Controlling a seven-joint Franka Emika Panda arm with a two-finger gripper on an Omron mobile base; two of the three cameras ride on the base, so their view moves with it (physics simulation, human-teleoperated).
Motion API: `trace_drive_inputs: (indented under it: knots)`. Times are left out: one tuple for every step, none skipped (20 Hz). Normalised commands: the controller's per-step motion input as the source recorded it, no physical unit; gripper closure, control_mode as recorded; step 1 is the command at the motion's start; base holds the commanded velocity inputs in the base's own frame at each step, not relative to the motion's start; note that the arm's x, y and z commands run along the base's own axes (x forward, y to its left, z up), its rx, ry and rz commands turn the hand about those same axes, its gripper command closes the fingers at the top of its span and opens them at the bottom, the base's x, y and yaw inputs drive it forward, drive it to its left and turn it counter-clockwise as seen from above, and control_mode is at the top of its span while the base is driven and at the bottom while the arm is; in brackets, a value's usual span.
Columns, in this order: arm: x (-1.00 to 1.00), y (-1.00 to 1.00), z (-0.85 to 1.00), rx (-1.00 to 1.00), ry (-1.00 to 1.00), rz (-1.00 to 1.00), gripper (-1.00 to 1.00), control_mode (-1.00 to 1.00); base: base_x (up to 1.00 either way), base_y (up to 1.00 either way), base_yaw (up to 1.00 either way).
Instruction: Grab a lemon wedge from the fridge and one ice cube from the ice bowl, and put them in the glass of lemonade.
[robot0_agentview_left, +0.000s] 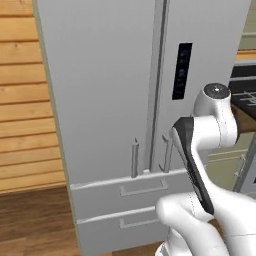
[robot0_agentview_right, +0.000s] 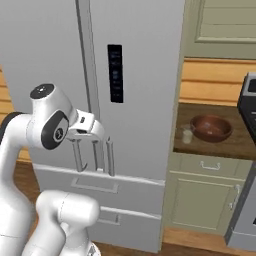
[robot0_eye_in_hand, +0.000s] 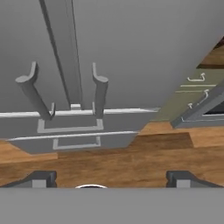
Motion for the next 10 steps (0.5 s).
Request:
trace_drive_inputs:
  knots:
    - [0.00, 0.00, 0.00, 0.00, 0.00, 0.00, -1.00, 1.00, 0.81, -1.00, 0.00]
    - [0.00, 0.00, 0.00, 0.00, 0.00, 0.00, -1.00, 1.00, 0.81, -1.00, -0.13]
    - [0.00, 0.00, 0.00, 0.00, 0.00, 0.00, -1.00, 1.00, 0.74, -1.00, -0.34]
    - [0.00, 0.00, 0.00, 0.00, 0.00, 0.00, -1.00, 1.00, 0.55, -1.00, -0.39]
    - [0.00, 0.00, 0.00, 0.00, 0.00, 0.00, -1.00, 1.00, 0.41, -1.00, -0.47]
    - [0.00, 0.00, 0.00, 0.00, 0.00, 0.00, -1.00, 1.00, 0.42, -1.00, -0.47]
    - [0.00, 0.00, 0.00, 0.00, 0.00, 0.00, -1.00, 1.00, 0.39, -1.00, -0.47]
    - [0.00, 0.00, 0.00, 0.00, 0.00, 0.00, -1.00, 1.00, 0.31, -1.00, -0.47]
    - [0.00, 0.00, 0.00, 0.00, 0.00, 0.00, -1.00, 1.00, 0.14, -1.00, -0.45]
    - [0.00, 0.00, 0.00, 0.00, 0.00, 0.00, -1.00, 1.00, 0.12, -1.00, -0.43]
